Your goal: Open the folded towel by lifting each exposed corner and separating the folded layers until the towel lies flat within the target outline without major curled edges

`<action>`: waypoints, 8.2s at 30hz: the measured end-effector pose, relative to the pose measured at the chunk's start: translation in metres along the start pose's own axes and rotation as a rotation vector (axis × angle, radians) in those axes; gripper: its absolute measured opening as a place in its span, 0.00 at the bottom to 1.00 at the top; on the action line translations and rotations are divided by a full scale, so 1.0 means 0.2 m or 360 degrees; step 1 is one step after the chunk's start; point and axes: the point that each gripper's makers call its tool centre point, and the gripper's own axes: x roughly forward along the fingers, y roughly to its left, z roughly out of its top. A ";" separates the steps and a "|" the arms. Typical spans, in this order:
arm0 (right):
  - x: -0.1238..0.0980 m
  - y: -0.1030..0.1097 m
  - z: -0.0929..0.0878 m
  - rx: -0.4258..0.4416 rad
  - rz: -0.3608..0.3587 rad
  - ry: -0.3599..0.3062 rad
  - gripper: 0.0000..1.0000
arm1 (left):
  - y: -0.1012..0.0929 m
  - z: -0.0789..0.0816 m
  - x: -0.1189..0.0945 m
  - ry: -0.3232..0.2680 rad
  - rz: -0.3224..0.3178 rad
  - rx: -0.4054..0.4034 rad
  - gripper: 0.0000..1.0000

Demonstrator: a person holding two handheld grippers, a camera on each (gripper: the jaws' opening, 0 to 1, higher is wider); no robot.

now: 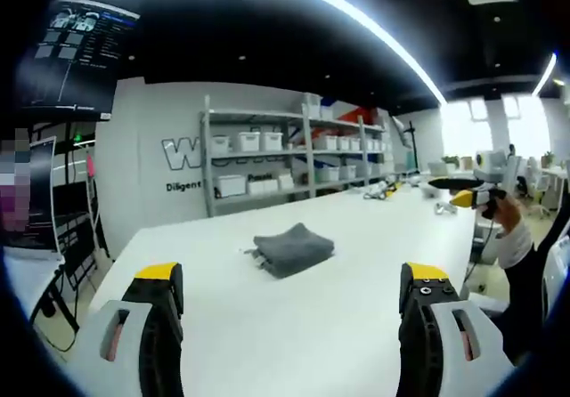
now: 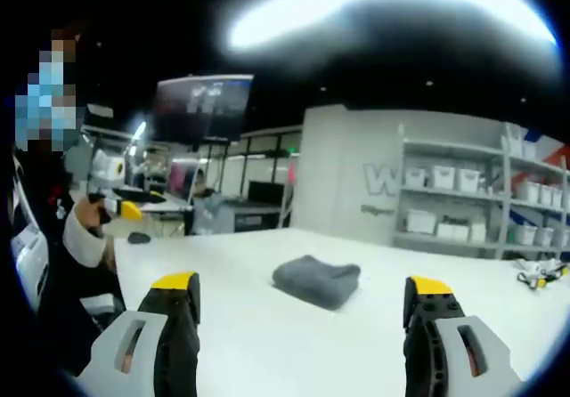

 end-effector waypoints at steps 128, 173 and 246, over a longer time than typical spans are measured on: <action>0.18 -0.02 0.00 -0.0014 0.0112 0.0011 1.00 | -0.01 -0.03 0.01 0.0048 -0.0020 0.0031 1.00; 0.42 -0.06 0.02 -0.0045 0.0165 0.0040 0.99 | 0.02 -0.05 0.00 0.0073 -0.0001 0.0042 1.00; 0.69 -0.14 -0.06 -0.0098 0.0190 0.0124 0.97 | 0.05 -0.05 -0.01 0.0086 0.0001 0.0047 0.99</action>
